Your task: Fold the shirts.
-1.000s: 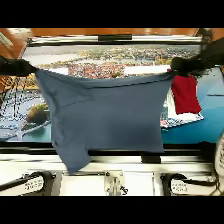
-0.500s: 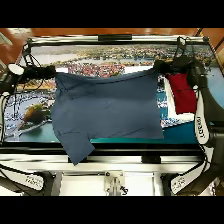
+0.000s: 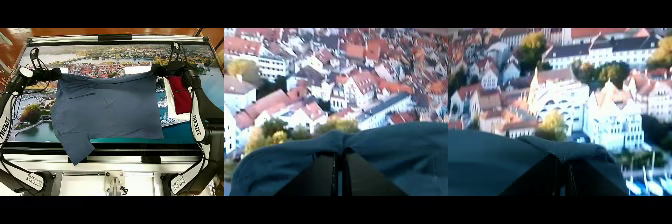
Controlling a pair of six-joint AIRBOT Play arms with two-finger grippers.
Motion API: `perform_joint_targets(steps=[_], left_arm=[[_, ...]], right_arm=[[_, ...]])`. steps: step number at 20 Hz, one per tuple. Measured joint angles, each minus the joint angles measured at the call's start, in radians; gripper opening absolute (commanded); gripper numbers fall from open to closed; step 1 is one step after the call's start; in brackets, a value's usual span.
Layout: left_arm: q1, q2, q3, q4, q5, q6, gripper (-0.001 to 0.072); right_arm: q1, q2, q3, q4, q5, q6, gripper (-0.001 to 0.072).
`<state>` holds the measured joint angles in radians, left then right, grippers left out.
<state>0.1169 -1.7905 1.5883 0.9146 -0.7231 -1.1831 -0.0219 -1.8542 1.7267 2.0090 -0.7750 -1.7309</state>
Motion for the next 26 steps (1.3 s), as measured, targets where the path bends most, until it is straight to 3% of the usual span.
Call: perform_joint_targets(steps=[6, 10, 15, 23, 24, 25, 26], left_arm=[[0.105, 0.0, 0.061, 0.029, -0.495, -0.064, 0.0033], [0.138, 0.0, 0.068, 0.034, -0.723, -0.084, 0.0033], [0.134, -0.017, 0.068, 0.036, -0.825, -0.116, 0.0033], [0.108, -0.058, 0.067, 0.061, -0.856, -0.185, 0.0033], [0.106, -0.061, 0.067, 0.061, -0.857, -0.193, 0.0034], [0.104, -0.064, 0.067, 0.064, -0.858, -0.2, 0.0099], [0.103, -0.066, 0.067, 0.065, -0.859, -0.207, 0.0389]], right_arm=[[-0.009, 0.052, 0.0, -0.098, -0.422, 0.077, 0.0071], [-0.007, 0.06, 0.0, -0.153, -0.571, 0.13, 0.007], [-0.008, 0.061, -0.019, -0.178, -0.632, 0.192, 0.0071], [-0.008, 0.061, -0.074, -0.204, -0.653, 0.234, 0.0072], [-0.008, 0.061, -0.076, -0.206, -0.649, 0.238, 0.0129], [-0.008, 0.061, -0.077, -0.207, -0.647, 0.246, 0.0343], [-0.008, 0.062, -0.077, -0.213, -0.647, 0.247, 0.0519]])
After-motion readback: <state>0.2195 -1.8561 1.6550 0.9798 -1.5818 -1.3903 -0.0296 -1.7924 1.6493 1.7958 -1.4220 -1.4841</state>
